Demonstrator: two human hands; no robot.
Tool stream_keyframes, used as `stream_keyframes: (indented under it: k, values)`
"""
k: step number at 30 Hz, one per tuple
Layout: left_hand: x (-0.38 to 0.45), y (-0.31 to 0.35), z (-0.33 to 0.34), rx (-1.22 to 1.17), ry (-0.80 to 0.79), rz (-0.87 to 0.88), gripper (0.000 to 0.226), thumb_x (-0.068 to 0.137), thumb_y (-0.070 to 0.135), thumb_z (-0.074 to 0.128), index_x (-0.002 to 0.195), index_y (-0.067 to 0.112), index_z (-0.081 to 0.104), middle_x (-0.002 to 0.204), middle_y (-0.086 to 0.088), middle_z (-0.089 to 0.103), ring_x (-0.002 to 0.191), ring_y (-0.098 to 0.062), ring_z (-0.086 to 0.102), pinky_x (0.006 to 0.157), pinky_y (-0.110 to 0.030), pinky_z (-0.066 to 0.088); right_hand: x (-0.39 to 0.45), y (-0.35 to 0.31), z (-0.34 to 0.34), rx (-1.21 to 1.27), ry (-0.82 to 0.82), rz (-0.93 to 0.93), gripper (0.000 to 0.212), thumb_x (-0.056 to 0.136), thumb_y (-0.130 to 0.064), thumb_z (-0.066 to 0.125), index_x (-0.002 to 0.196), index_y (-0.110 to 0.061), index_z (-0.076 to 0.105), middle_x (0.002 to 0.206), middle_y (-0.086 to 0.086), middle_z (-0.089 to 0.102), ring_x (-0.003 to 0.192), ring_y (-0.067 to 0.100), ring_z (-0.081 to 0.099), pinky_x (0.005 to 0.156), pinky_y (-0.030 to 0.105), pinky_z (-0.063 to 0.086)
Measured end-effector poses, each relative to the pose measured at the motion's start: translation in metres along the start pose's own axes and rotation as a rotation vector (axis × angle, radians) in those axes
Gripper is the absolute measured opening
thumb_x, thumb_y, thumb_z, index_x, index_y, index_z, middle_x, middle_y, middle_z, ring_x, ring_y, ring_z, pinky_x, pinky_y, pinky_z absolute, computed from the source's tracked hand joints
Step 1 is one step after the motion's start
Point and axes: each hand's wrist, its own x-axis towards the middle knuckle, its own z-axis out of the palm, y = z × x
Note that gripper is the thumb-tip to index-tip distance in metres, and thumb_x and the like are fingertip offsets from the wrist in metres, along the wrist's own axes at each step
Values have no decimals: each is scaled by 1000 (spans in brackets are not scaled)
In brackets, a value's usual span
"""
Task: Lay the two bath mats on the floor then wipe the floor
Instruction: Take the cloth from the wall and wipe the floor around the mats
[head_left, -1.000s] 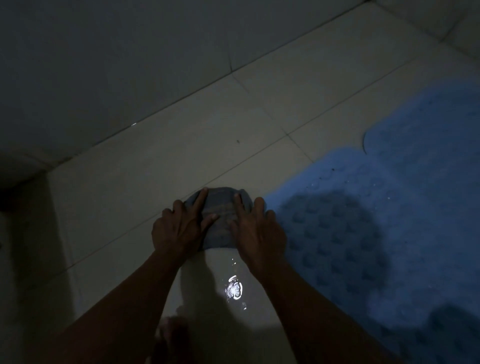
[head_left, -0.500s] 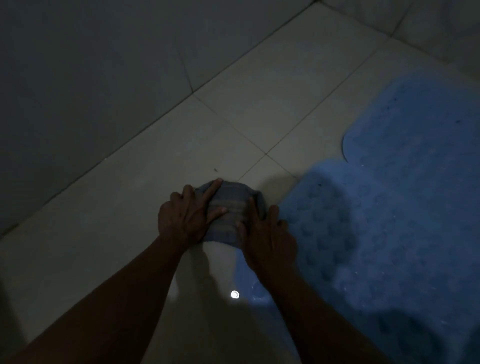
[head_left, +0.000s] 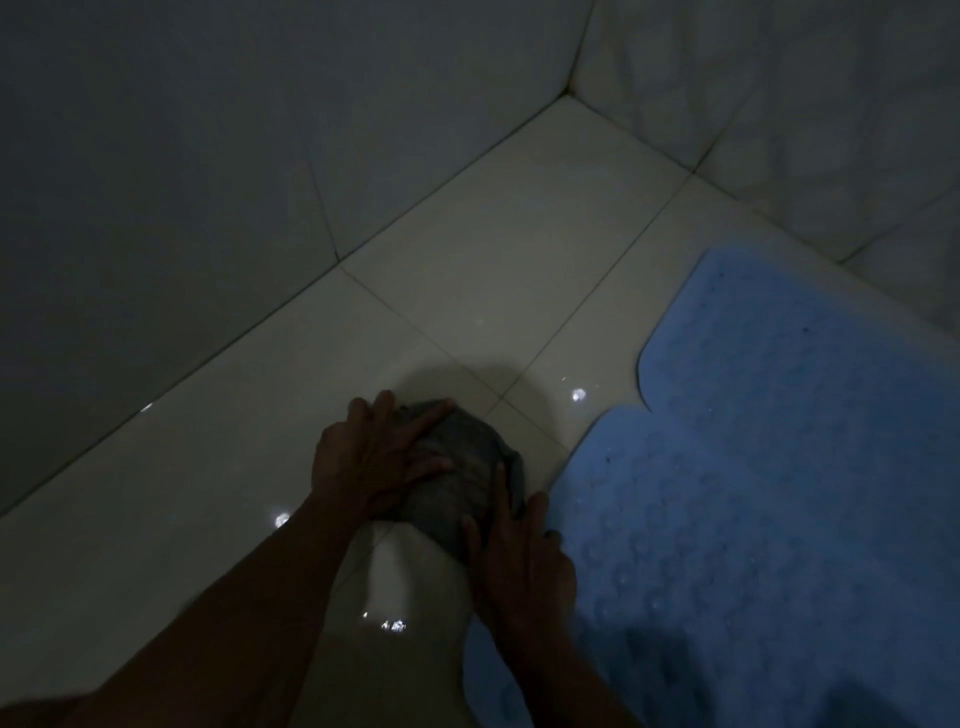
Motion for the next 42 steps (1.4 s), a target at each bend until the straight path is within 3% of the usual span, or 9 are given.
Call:
stream_keyframes:
  k: [3, 7, 14, 22, 26, 29, 31, 36, 42]
  values:
    - [13, 4, 1, -12, 17, 26, 71, 79, 90, 17, 145, 65, 3, 130, -3, 41, 104, -29, 44, 73, -42, 49, 10, 1, -10, 21, -10, 43, 76, 94, -68, 17, 136, -39, -39, 157, 11, 19, 112, 33, 54, 87, 44, 47]
    - [35, 9, -3, 21, 3, 74, 73, 79, 89, 16, 146, 63, 7, 130, -2, 41, 105, -28, 45, 69, -39, 46, 24, 7, -12, 100, 43, 63, 72, 94, -64, 27, 149, -42, -12, 142, 18, 36, 100, 35, 58, 78, 45, 52]
    - [69, 33, -10, 36, 7, 124, 71, 83, 85, 24, 148, 57, 16, 123, -3, 44, 105, -27, 47, 64, -36, 43, 57, 32, -16, 2, 125, 54, 70, 96, -66, 20, 154, -36, -3, 149, 14, 30, 100, 33, 60, 73, 36, 50]
    - [110, 49, -10, 75, -11, 126, 69, 88, 81, 23, 151, 55, 8, 130, -5, 41, 109, -28, 45, 67, -40, 48, 98, 47, -38, -132, 323, 47, 68, 79, -64, 63, 137, -28, 56, 112, 16, 68, 57, 27, 63, 42, 27, 46]
    - [134, 59, -10, 72, -29, 133, 68, 88, 83, 19, 149, 58, 5, 131, -6, 39, 111, -29, 44, 68, -43, 50, 116, 58, -51, -72, 192, 53, 71, 88, -61, 54, 149, -29, 38, 122, 15, 59, 70, 27, 62, 47, 28, 41]
    - [150, 67, -11, 87, -26, 123, 67, 87, 83, 17, 149, 59, 3, 128, -5, 38, 109, -29, 44, 69, -42, 49, 134, 66, -53, 36, 82, 49, 71, 95, -61, 34, 155, -32, 8, 142, 15, 33, 96, 32, 56, 61, 35, 36]
    - [160, 72, -12, 95, -21, 114, 67, 87, 84, 17, 148, 60, 2, 127, -4, 37, 108, -29, 44, 68, -42, 48, 147, 70, -57, 157, -5, 96, 71, 96, -62, 28, 155, -30, 5, 148, 12, 20, 111, 34, 46, 72, 40, 40]
    - [183, 87, -14, 147, -22, 101, 69, 87, 83, 15, 149, 58, 1, 128, -5, 40, 105, -29, 47, 65, -42, 51, 167, 77, -71, 145, 27, 59, 68, 97, -58, 28, 154, -39, -5, 146, 15, 28, 103, 32, 53, 74, 39, 47]
    - [206, 107, -22, 176, -83, 77, 69, 87, 80, 14, 149, 57, -5, 122, -9, 41, 100, -31, 46, 65, -43, 50, 182, 81, -99, -105, 204, 65, 60, 74, -54, 74, 129, -35, 61, 116, 14, 71, 57, 17, 67, 49, 23, 51]
